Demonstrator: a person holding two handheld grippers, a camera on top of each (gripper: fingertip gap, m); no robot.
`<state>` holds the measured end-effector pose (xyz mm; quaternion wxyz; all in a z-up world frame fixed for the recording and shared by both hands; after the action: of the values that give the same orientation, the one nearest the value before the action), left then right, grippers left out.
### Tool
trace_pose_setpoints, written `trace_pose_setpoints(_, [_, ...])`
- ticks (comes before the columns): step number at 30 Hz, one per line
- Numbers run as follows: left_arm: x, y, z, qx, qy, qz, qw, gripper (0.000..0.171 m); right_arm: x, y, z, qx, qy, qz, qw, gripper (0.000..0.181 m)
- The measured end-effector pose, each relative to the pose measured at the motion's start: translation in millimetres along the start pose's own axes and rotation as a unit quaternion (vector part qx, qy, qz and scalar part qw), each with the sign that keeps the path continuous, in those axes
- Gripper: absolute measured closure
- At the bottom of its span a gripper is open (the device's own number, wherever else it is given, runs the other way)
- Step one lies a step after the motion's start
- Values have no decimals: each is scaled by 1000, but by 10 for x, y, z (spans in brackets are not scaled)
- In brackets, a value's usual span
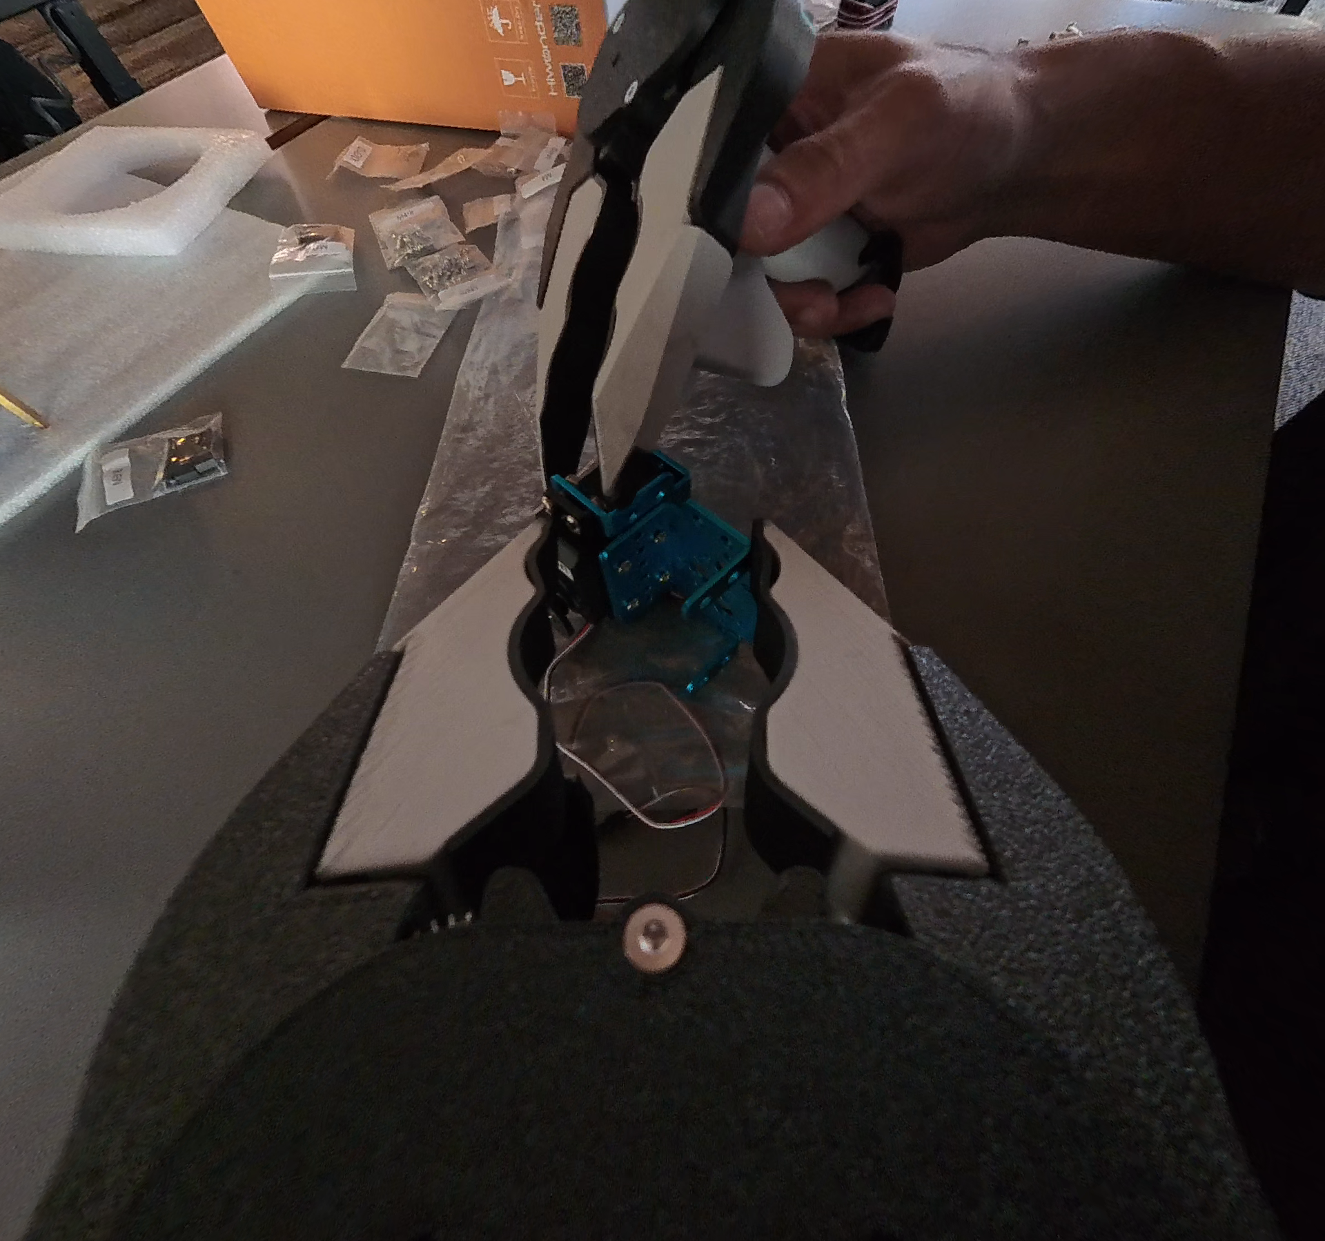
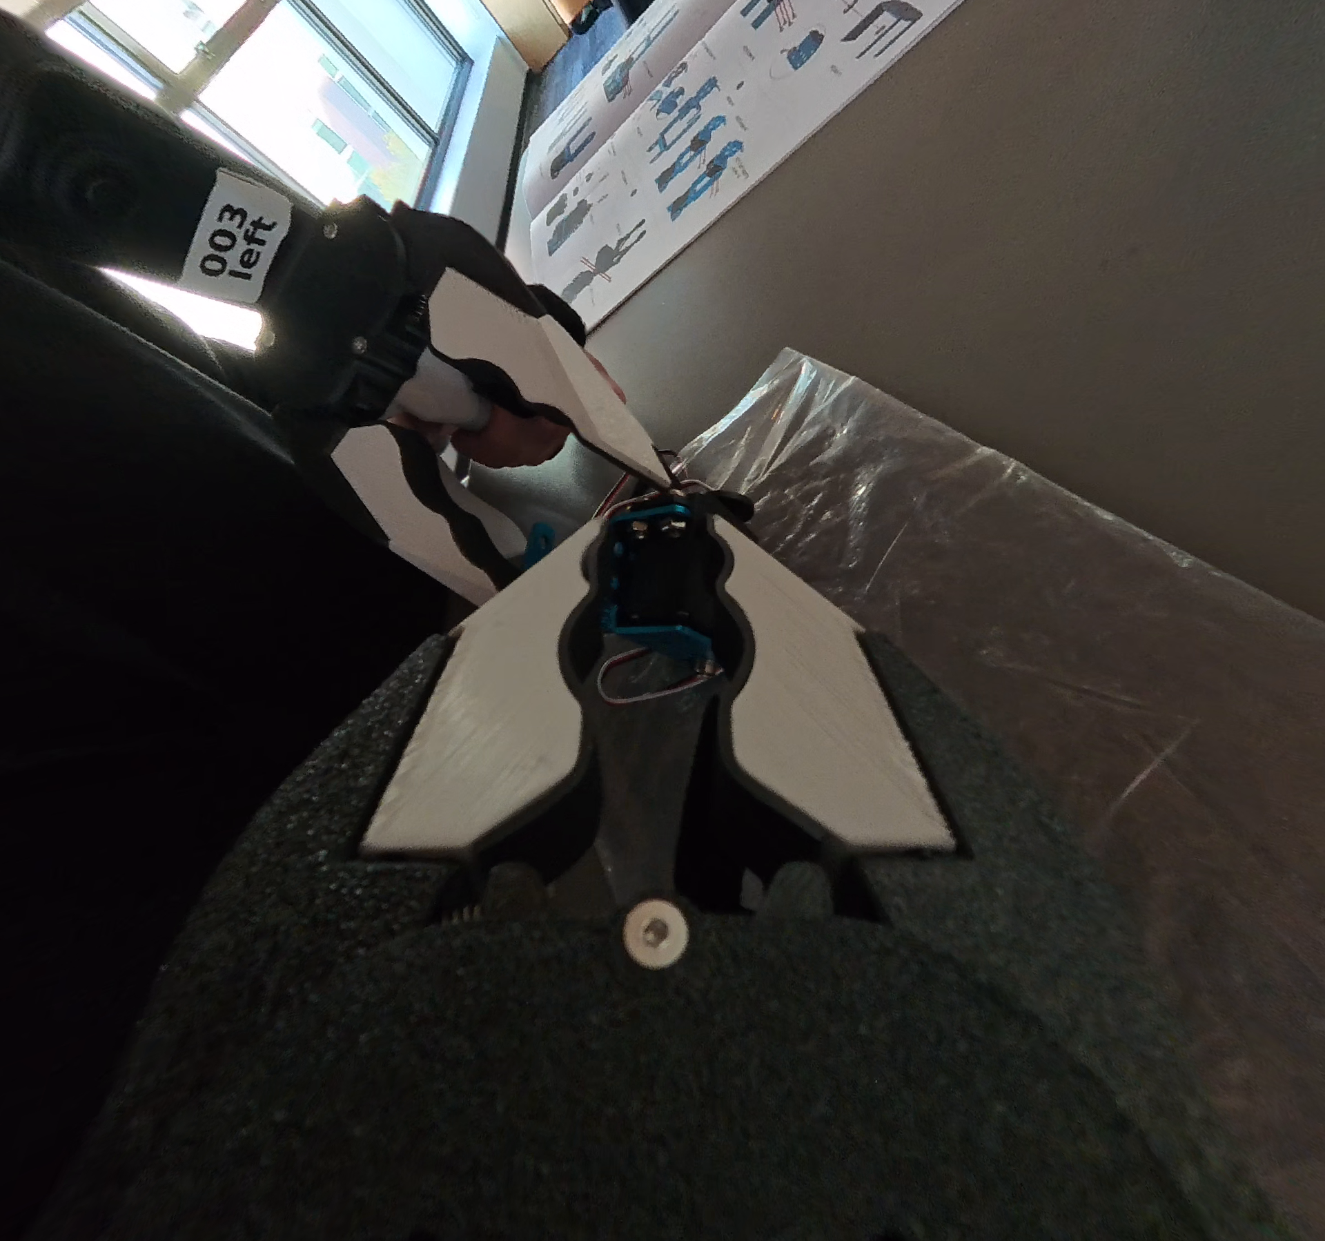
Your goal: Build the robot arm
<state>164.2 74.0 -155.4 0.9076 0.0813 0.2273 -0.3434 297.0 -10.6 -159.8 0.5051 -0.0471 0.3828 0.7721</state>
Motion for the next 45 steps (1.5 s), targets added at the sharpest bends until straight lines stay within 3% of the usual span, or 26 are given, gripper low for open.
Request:
trace_pose_setpoints(9, [-17,-2,-23,1,-1,2,1000,118,21,-37,7,13,3,15,1000,165])
trace_pose_setpoints(13, [-22,2,-30,-2,-2,3,1000,118,27,-36,6,27,1,34,999,158])
trace_pose_setpoints(21, [-14,-15,-28,5,1,12,1000,118,45,-1,30,2,11,-1,1000,163])
trace_pose_setpoints(29, [-32,-17,-48,3,-2,10,1000,118,49,-52,11,43,5,61,997,154])
trace_pose_setpoints(35, [-31,-25,-51,9,-5,-9,1000,118,28,-74,24,8,30,96,995,151])
trace_pose_setpoints(45, [-9,-22,-29,19,-3,-30,999,119,20,-144,138,-107,104,120,981,163])
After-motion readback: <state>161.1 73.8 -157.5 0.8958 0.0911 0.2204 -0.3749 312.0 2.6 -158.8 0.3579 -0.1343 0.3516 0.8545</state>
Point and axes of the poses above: each gripper's, where its closed fingertips meet, x out along the fingers, z out of its top, y = z × x across the jaws, the point moved 9 cm from there along -x, back along the fingers, and after that the axes turned 8 degrees about -z, right-handed, at the moved point
